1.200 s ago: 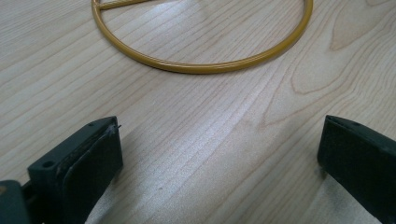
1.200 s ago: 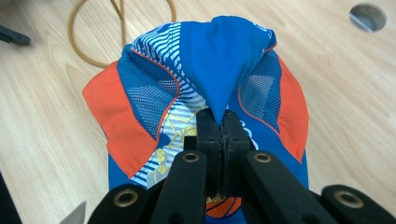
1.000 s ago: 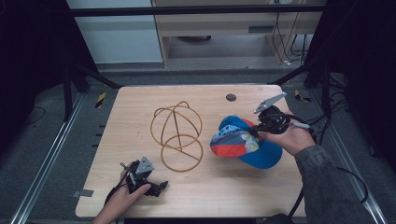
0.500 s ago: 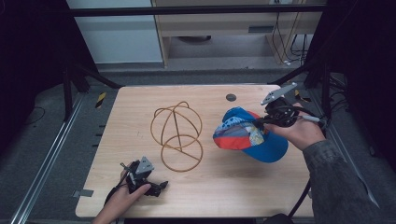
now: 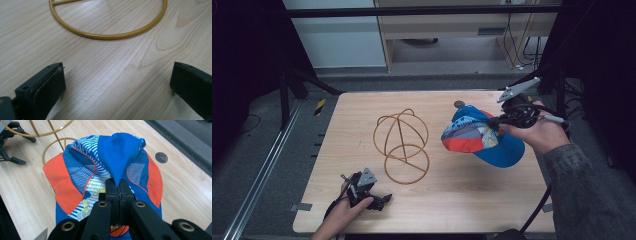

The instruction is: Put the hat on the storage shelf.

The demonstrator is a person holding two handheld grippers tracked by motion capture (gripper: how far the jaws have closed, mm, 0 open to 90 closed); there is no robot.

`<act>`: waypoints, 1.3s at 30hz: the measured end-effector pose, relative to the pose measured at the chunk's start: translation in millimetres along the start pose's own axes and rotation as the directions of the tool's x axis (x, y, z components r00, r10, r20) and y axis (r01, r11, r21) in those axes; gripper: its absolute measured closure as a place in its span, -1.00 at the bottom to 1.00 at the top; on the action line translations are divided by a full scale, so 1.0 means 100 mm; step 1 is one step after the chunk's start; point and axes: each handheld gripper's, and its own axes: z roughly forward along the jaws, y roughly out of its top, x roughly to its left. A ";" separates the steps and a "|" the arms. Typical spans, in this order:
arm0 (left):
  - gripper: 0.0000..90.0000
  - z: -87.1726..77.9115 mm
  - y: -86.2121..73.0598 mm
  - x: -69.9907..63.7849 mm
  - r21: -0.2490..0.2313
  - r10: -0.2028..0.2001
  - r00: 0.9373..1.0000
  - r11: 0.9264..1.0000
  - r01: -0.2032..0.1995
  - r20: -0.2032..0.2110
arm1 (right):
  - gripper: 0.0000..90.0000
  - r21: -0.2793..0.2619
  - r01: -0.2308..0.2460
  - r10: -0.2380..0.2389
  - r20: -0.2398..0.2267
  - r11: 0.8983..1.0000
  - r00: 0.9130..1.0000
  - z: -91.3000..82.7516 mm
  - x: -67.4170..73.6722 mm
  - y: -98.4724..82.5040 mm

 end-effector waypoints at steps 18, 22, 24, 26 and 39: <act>-1.00 0.00 0.00 0.00 0.000 0.000 1.000 1.000 0.000 0.000 | 0.98 -0.075 0.041 -0.041 0.004 0.996 0.999 -0.30 0.10 0.35; -1.00 0.00 0.00 0.00 0.000 0.000 1.000 1.000 0.000 0.000 | 0.98 -0.091 0.050 -0.050 0.006 0.995 0.999 -0.32 0.13 0.43; -1.00 0.00 0.00 0.00 0.000 0.000 1.000 1.000 0.000 0.000 | 0.98 -0.097 0.052 -0.052 0.007 0.994 0.999 -0.32 0.15 0.46; -1.00 0.00 0.00 0.00 0.000 0.000 1.000 1.000 0.000 0.000 | 0.98 -0.105 0.060 -0.060 0.002 0.993 0.998 -0.31 0.18 0.51; -1.00 0.00 0.00 0.00 0.000 0.000 1.000 1.000 0.000 0.001 | 0.98 -0.149 0.094 -0.097 -0.016 0.984 0.995 -0.26 0.33 0.82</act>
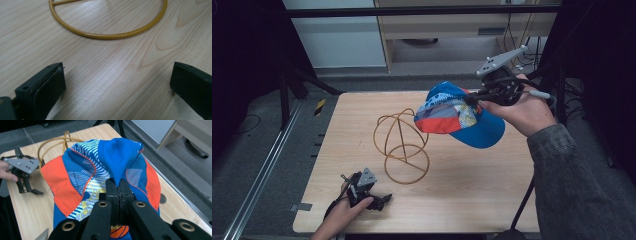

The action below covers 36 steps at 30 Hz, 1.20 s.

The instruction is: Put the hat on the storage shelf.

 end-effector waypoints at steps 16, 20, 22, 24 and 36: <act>-1.00 0.00 0.00 0.00 0.000 0.003 1.000 1.000 -0.003 0.000 | 0.98 -0.050 0.033 -0.034 -0.020 0.998 0.999 0.15 0.14 0.39; -1.00 0.00 0.00 0.00 0.000 0.001 1.000 1.000 -0.001 0.001 | 0.99 -0.061 0.036 -0.038 -0.029 0.997 0.999 0.22 0.16 0.48; -1.00 0.00 0.00 0.00 0.000 0.002 1.000 1.000 -0.002 0.001 | 0.99 -0.071 0.037 -0.039 -0.034 0.997 0.999 0.26 0.18 0.53; -1.00 0.00 0.00 0.00 0.000 0.002 1.000 1.000 -0.002 0.001 | 0.99 -0.074 0.044 -0.048 -0.041 0.996 0.998 0.32 0.20 0.59; -1.00 0.00 0.00 0.00 0.000 0.004 1.000 1.000 -0.004 0.001 | 0.99 -0.083 0.057 -0.065 -0.091 0.995 0.994 0.74 0.31 0.84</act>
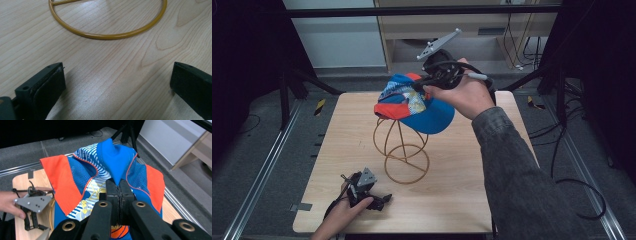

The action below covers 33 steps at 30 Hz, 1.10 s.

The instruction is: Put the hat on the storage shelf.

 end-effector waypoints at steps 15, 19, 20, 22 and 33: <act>-1.00 0.00 0.00 0.00 -0.001 -0.001 1.000 1.000 0.001 0.000 | 0.99 0.042 0.039 -0.037 -0.047 0.998 0.998 0.49 0.14 0.14; -1.00 0.00 0.00 0.00 -0.001 0.000 1.000 1.000 0.000 0.002 | 0.99 0.057 0.054 -0.050 -0.057 0.997 0.997 0.57 0.19 0.16; -1.00 0.00 0.00 0.00 0.000 0.001 1.000 1.000 -0.001 0.003 | 0.99 0.057 0.047 -0.043 -0.059 0.997 0.997 0.59 0.19 0.16; -1.00 0.00 0.00 0.00 -0.001 0.003 1.000 1.000 -0.003 0.003 | 0.99 0.058 0.051 -0.047 -0.063 0.997 0.997 0.61 0.21 0.17; -1.00 0.00 0.00 0.01 -0.001 0.004 1.000 1.000 -0.004 0.005 | 0.99 0.109 0.093 -0.084 -0.082 0.990 0.993 0.76 0.36 0.18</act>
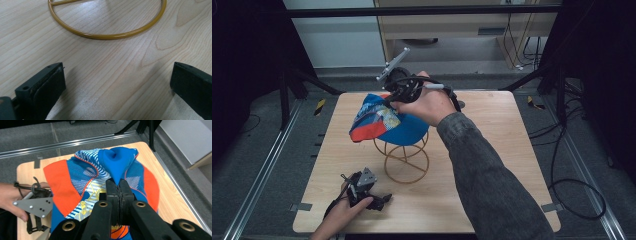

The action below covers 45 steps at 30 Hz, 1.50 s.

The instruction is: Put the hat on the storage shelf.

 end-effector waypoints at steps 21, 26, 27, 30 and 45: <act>-1.00 0.00 0.00 0.00 -0.001 0.000 1.000 1.000 0.000 -0.001 | 0.98 0.027 -0.005 0.005 -0.020 1.000 1.000 -0.02 0.03 -0.10; -1.00 0.00 0.00 0.00 -0.001 -0.001 1.000 1.000 0.001 -0.001 | 0.98 0.043 0.001 0.000 -0.023 0.999 1.000 -0.01 0.04 -0.15; -1.00 0.00 0.00 0.00 -0.001 -0.001 1.000 1.000 0.001 -0.001 | 0.98 0.046 0.003 -0.002 -0.023 0.999 1.000 0.00 0.04 -0.15; -1.00 0.00 0.00 0.00 -0.001 -0.001 1.000 1.000 0.001 -0.001 | 0.98 0.045 0.002 -0.001 -0.024 0.999 1.000 0.03 0.05 -0.15; -1.00 0.00 0.00 0.00 -0.001 -0.002 1.000 1.000 0.002 -0.002 | 0.94 0.047 0.002 -0.001 -0.031 0.999 1.000 0.08 0.06 -0.18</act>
